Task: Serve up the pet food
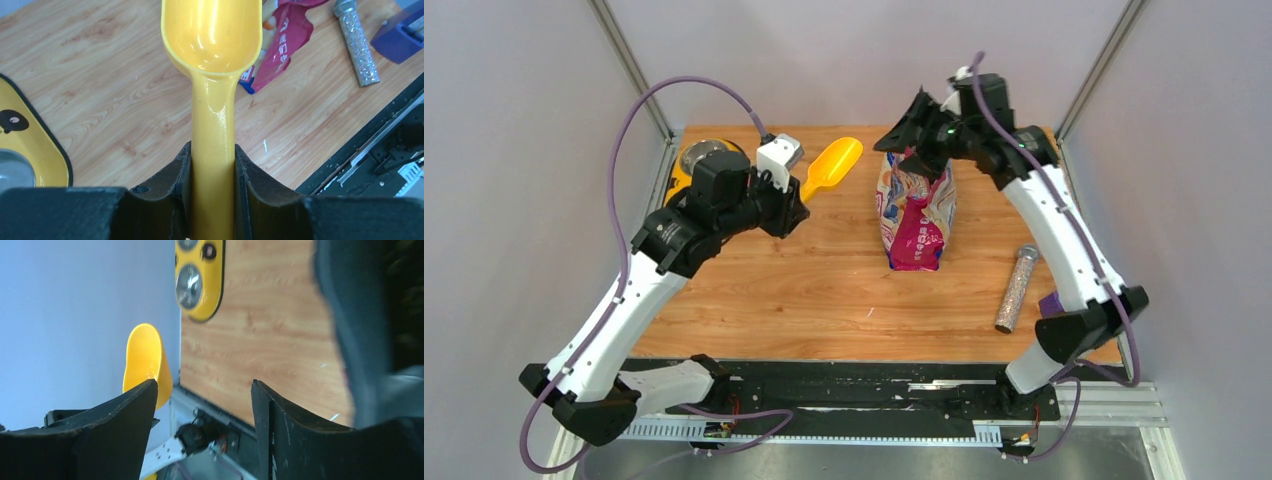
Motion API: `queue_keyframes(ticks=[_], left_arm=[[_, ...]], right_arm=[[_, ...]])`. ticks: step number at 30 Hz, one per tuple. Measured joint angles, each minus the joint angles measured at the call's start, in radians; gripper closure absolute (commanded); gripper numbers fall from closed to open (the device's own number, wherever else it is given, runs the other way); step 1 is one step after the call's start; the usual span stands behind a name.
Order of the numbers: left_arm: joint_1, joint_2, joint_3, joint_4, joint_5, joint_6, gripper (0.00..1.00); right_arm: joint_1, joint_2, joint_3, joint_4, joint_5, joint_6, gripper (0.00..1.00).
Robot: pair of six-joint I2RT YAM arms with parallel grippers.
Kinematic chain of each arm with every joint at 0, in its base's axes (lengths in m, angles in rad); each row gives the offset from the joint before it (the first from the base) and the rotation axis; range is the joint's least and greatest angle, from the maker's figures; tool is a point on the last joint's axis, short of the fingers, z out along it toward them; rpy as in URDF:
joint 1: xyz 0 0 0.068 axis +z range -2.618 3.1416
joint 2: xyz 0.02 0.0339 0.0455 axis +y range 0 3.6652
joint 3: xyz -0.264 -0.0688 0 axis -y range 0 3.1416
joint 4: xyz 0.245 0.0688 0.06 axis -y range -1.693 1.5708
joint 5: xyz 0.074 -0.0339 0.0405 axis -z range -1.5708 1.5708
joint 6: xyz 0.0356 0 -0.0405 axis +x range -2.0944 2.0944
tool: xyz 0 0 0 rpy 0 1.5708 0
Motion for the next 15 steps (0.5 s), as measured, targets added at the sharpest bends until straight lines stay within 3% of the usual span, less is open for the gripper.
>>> queue_keyframes(ticks=[8,15], left_arm=[[-0.005,0.126,0.148,-0.016,0.054,-0.062,1.0],[-0.09,0.288,0.311,-0.063,0.058,-0.151,1.0]], right_arm=[[-0.155,-0.166,-0.003,-0.034,0.208,-0.153,0.28],[-0.195,-0.052,-0.013,-0.07,0.256,-0.286,0.33]])
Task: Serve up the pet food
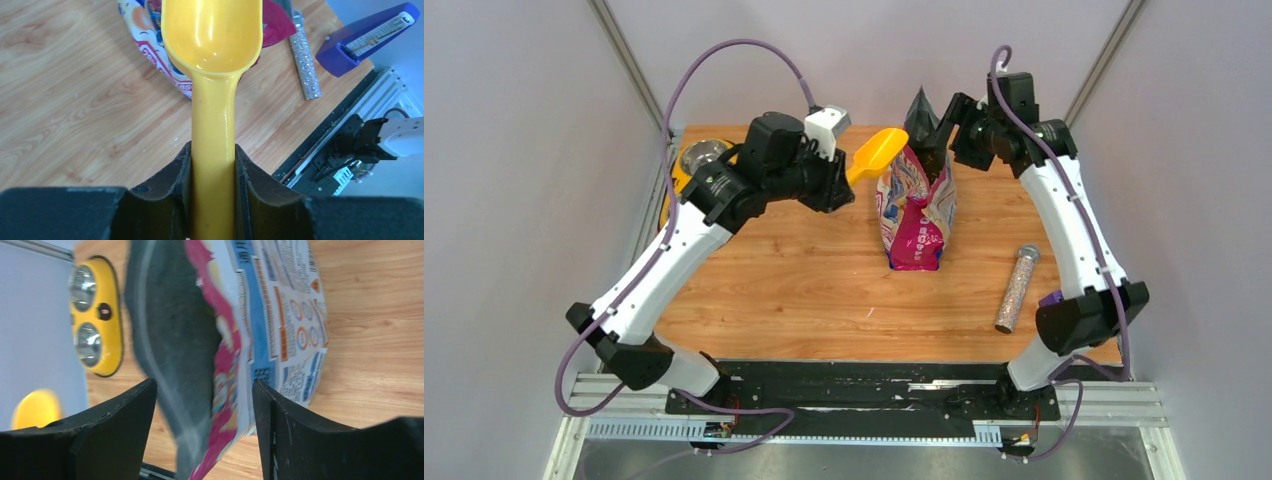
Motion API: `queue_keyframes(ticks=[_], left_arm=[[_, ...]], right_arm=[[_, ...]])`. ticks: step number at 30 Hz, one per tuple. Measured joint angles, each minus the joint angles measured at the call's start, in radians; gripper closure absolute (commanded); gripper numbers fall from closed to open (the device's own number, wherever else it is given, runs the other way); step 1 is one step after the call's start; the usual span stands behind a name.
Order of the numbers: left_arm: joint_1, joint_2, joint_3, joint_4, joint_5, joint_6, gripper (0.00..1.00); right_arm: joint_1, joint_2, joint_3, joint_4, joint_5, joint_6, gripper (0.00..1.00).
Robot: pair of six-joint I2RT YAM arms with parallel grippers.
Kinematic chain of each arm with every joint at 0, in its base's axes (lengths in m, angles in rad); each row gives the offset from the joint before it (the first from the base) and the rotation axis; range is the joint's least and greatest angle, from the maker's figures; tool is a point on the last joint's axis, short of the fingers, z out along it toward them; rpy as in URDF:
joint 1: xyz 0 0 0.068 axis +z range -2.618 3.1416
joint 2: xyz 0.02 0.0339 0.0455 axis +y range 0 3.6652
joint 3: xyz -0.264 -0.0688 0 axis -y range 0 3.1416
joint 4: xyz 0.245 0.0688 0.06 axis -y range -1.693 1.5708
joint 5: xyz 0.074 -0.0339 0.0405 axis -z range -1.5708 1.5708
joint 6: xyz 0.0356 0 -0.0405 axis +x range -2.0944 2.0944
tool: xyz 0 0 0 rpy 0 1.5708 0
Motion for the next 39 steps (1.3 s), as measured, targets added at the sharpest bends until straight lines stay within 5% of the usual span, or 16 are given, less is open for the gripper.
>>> queue_keyframes(ticks=[8,11,20,27,39], left_arm=[[-0.071,0.163,0.228,-0.092,-0.021,-0.109,1.0],[-0.076,0.209,0.3,-0.113,-0.037,-0.142,1.0],[-0.077,0.46,0.648,-0.272,-0.119,-0.162,1.0],[-0.077,0.475,0.656,-0.335,-0.136,-0.145,1.0],[-0.081,0.475,0.656,-0.335,-0.082,-0.143,1.0]], right_arm=[[-0.003,0.158,0.047,-0.033,0.079,-0.106,0.62],[-0.003,0.179,0.071,-0.033,0.108,-0.138,0.99],[0.001,0.166,0.043,-0.006,0.082,-0.138,1.0],[0.04,0.017,-0.14,0.04,0.102,0.019,1.0],[0.169,-0.087,-0.168,-0.024,0.23,0.116,0.97]])
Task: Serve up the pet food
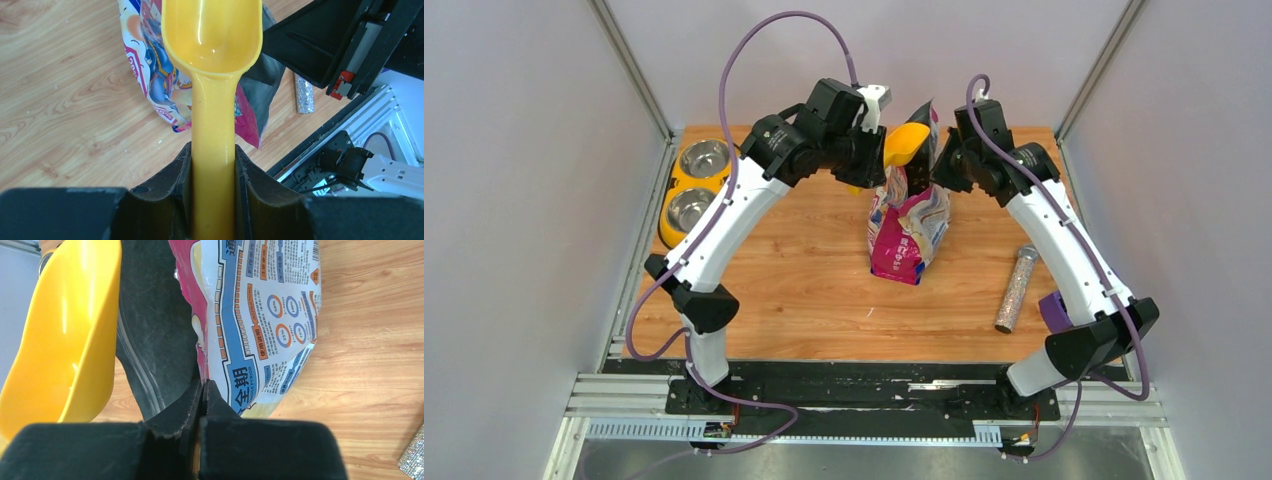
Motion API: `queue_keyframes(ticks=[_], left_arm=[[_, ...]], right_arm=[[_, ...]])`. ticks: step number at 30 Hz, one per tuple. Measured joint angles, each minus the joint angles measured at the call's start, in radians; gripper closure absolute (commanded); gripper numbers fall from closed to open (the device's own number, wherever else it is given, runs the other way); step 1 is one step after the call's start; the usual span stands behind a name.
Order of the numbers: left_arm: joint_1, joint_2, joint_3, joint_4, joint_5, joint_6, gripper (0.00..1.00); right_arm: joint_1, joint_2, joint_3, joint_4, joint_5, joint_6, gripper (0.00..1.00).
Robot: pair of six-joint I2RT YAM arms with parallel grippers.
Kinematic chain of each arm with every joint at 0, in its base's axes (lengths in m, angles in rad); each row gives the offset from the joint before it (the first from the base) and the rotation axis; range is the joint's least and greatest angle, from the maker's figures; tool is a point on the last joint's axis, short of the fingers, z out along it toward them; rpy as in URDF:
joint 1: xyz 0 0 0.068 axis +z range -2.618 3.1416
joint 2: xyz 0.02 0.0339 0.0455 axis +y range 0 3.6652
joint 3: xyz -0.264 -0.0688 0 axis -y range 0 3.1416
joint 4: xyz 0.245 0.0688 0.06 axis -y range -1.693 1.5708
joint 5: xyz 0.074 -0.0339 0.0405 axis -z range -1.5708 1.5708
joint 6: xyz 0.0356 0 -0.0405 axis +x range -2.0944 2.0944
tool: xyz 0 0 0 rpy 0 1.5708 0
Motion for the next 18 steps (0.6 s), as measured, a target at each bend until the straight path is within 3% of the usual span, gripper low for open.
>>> queue_keyframes(ticks=[5,13,18], left_arm=[[-0.002,0.0,0.002,-0.001,-0.011,0.0,1.0],[-0.013,0.003,0.014,-0.001,-0.024,0.0,1.0],[-0.032,0.025,0.033,-0.006,-0.071,0.0,1.0]], right_arm=[[-0.056,0.033,0.068,-0.031,0.005,-0.037,0.6],[-0.167,0.166,0.196,-0.035,-0.038,-0.128,0.57],[-0.169,0.217,0.203,-0.044,-0.069,-0.154,0.46]])
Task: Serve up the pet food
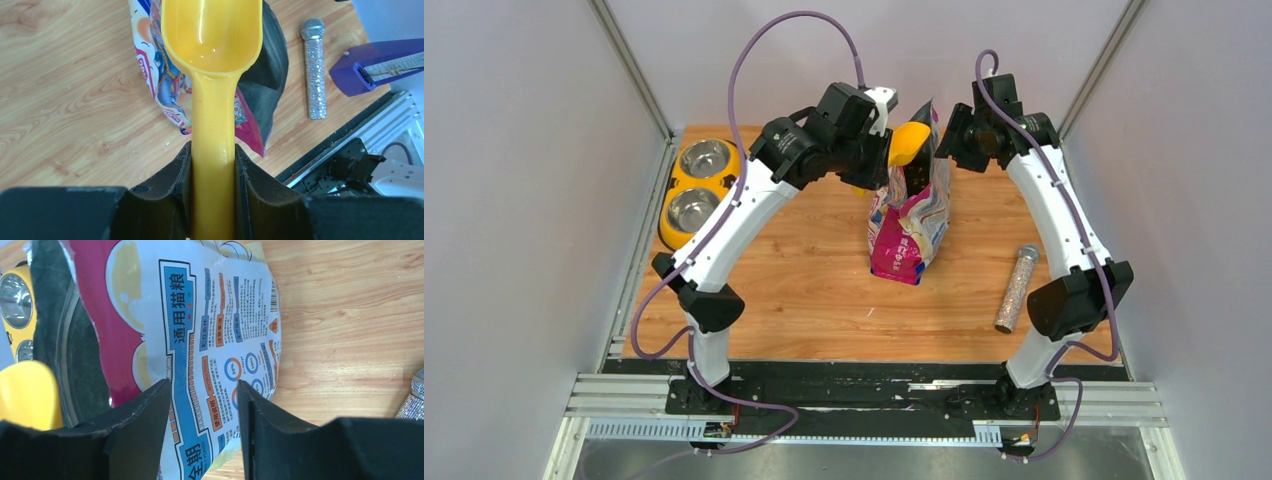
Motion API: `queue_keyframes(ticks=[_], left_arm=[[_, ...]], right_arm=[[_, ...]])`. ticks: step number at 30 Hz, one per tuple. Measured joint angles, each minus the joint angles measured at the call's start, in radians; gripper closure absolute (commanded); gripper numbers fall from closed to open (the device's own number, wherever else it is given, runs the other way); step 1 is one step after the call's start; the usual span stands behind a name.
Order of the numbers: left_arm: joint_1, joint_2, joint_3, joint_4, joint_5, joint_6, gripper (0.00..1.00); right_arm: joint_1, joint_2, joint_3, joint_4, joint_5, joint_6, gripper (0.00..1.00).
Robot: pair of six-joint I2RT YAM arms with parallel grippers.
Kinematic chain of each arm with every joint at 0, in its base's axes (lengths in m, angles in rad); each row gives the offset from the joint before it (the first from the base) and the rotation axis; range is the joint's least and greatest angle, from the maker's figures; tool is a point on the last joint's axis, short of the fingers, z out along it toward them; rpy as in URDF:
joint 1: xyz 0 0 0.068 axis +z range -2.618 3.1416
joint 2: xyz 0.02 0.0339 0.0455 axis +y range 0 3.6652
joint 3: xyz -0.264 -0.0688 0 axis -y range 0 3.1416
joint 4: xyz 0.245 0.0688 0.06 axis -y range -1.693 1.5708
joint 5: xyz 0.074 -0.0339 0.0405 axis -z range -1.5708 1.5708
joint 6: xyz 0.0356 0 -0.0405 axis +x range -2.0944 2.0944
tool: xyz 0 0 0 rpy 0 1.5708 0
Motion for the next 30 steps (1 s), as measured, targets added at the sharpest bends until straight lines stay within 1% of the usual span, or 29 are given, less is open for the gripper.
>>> queue_keyframes(ticks=[3,10,16,23,26,27,28,30], left_arm=[[-0.003,0.002,0.0,-0.007,-0.038,0.004,1.0],[-0.003,0.006,0.0,-0.035,-0.078,0.033,1.0],[-0.003,0.006,-0.001,-0.048,-0.089,0.08,1.0],[-0.003,0.007,-0.001,-0.054,-0.085,0.126,1.0],[-0.003,0.007,-0.001,-0.053,-0.078,0.135,1.0],[-0.004,0.007,-0.001,-0.053,-0.073,0.137,1.0],[-0.004,0.007,0.0,-0.053,-0.069,0.14,1.0],[-0.005,0.007,0.002,-0.053,-0.056,0.144,1.0]], right_arm=[[0.001,-0.01,0.001,-0.003,-0.01,0.0,0.41],[0.001,-0.067,0.03,-0.003,-0.065,0.011,0.39],[0.006,-0.087,0.06,0.002,-0.137,0.008,0.39],[0.019,-0.052,0.075,-0.011,-0.153,-0.02,0.43],[0.023,-0.023,0.079,-0.013,-0.144,-0.038,0.47],[0.023,-0.011,0.079,-0.014,-0.14,-0.045,0.51],[0.023,-0.002,0.079,-0.016,-0.136,-0.051,0.57],[0.023,0.018,0.079,-0.022,-0.121,-0.063,0.74]])
